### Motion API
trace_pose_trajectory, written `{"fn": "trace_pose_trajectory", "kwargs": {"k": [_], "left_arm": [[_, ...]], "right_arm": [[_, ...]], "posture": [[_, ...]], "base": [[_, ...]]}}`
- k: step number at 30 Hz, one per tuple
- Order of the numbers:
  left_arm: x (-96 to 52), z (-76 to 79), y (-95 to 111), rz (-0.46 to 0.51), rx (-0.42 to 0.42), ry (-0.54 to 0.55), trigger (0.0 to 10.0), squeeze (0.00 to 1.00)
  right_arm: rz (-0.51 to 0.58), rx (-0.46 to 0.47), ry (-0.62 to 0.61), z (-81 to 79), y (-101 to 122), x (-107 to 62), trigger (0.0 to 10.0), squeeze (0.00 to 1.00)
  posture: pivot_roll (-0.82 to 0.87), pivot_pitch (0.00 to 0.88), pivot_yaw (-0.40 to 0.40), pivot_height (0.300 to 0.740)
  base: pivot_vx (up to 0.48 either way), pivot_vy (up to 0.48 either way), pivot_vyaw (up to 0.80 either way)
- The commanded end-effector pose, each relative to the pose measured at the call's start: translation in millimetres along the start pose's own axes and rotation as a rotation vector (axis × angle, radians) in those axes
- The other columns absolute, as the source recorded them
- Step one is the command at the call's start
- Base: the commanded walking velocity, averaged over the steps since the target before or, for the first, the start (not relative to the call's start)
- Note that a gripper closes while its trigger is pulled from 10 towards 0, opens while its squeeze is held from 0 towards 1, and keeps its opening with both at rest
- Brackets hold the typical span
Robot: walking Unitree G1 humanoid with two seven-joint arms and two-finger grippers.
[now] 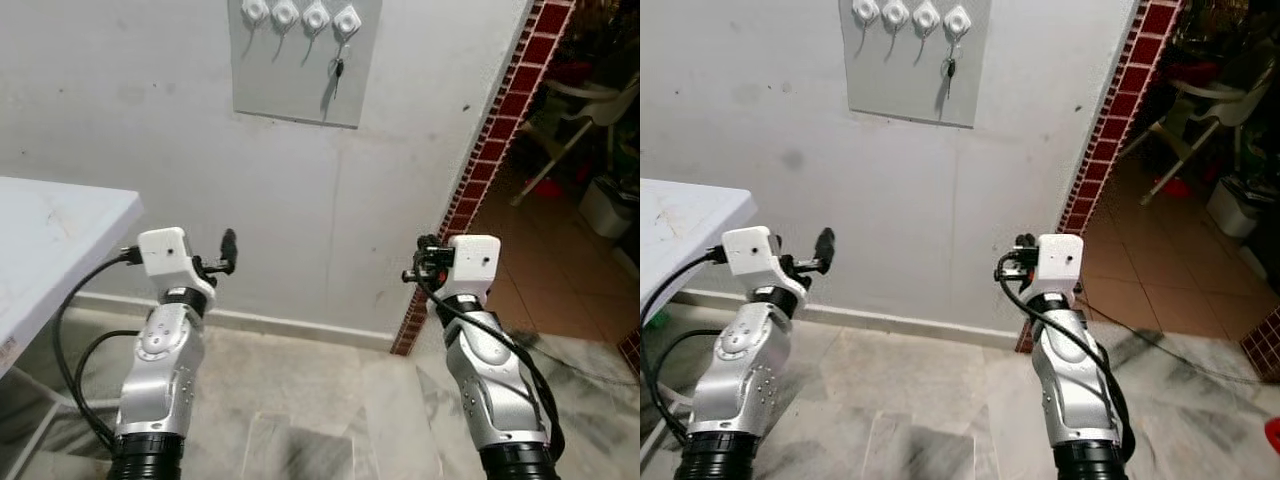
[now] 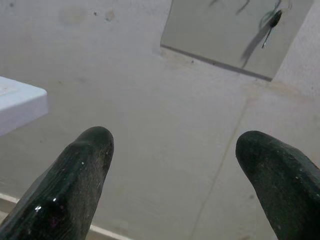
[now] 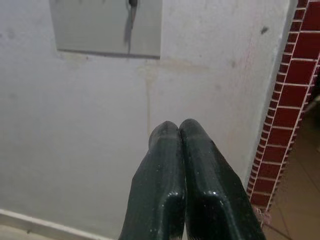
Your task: Hang keys on a hook
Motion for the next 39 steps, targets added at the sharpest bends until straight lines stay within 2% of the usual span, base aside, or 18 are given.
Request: {"fn": "trace_pose_trajectory", "kwargs": {"k": [1, 7, 10, 13, 14, 27, 30, 31, 34, 36, 38, 39], "left_arm": [[1.1, 6.3, -5, -0.031, -0.022, -0.014, 10.0, 0.0], [2.1, 7.3, -7, -0.056, -0.006, 0.001, 10.0, 0.0], [2.0, 7.2, -5, -0.037, -0.012, 0.001, 10.0, 0.0], [1.6, 6.6, -7, -0.055, -0.063, 0.002, 10.0, 0.0], [1.6, 5.5, -7, -0.059, -0.085, 0.003, 10.0, 0.0], [2.0, 1.6, -7, -0.064, -0.116, 0.039, 10.0, 0.0], [3.3, 0.4, -9, -0.088, -0.098, 0.064, 10.0, 0.0], [5.0, 0.3, -12, -0.117, -0.047, 0.073, 10.0, 0.0], [4.3, 3.7, -15, -0.142, -0.095, 0.033, 10.0, 0.0], [4.1, 3.2, -10, -0.098, -0.057, 0.035, 10.0, 0.0], [2.7, 4.4, -7, -0.073, -0.078, 0.016, 10.0, 0.0], [2.5, 3.3, -6, -0.071, -0.058, 0.016, 10.0, 0.0]], "right_arm": [[0.007, 0.001, -0.009, 2.3, 3, -0.2, 10.0, 0.0], [0.005, -0.005, -0.005, 1.5, 1, -1.3, 10.0, 0.0], [0.001, 0.0, -0.005, 1.5, 0, -2.2, 10.0, 0.0], [0.002, -0.004, -0.007, 2.1, 1, -3.1, 10.0, 0.0], [0.004, -0.011, -0.008, 2.4, 1, -3.6, 10.0, 0.0], [-0.002, -0.008, -0.001, 1.0, 0, -5.6, 10.0, 0.0], [-0.002, -0.009, -0.001, 0.7, 0, -6.2, 10.0, 0.0], [-0.002, -0.008, 0.004, 0.3, 0, -6.4, 10.0, 0.0], [-0.002, -0.006, 0.004, 0.0, 0, -8.3, 10.0, 0.0], [-0.003, -0.006, 0.003, 0.1, 0, -8.7, 10.0, 0.0], [-0.003, -0.011, 0.001, 0.1, 0, -9.8, 10.0, 0.0], [-0.005, -0.012, 0.002, 0.0, 0, -10.2, 10.0, 0.0]], "posture": [[0.05, 0.0, -0.082, 0.702], [0.06, 0.0, -0.08, 0.702], [0.06, 0.0, -0.075, 0.702], [0.05, 0.0, -0.074, 0.702], [0.05, 0.0, -0.074, 0.702], [0.05, 0.0, -0.074, 0.702], [0.05, 0.0, -0.073, 0.702], [0.05, 0.0, -0.074, 0.702], [0.04, 0.0, -0.071, 0.702], [0.04, 0.0, -0.072, 0.702], [0.04, 0.0, -0.07, 0.702], [0.04, 0.0, -0.07, 0.702]], "base": [[0.0, 0.0, 0.0], [0.0, 0.0, 0.0], [0.0, 0.0, 0.0], [0.0, 0.0, 0.0], [0.0, 0.24, 0.0], [0.0, 0.418, 0.0], [0.0, 0.0, 0.0], [0.0, 0.0, 0.0], [0.0, 0.0, 0.0], [0.0, 0.0, 0.0], [0.298, 0.0, 0.0], [0.48, 0.0, 0.0]]}}
Point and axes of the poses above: a point about 5 cm out from each wrist's last joint towards the gripper, its own x axis pointing out of the wrist towards the gripper, its own y axis along the axis of the wrist's last joint, z = x × y, the point moved 1 cm from there along x, pointing out of the wrist towards the gripper, and after that the axes turned 2 degrees about x, right-handed, at the moved point
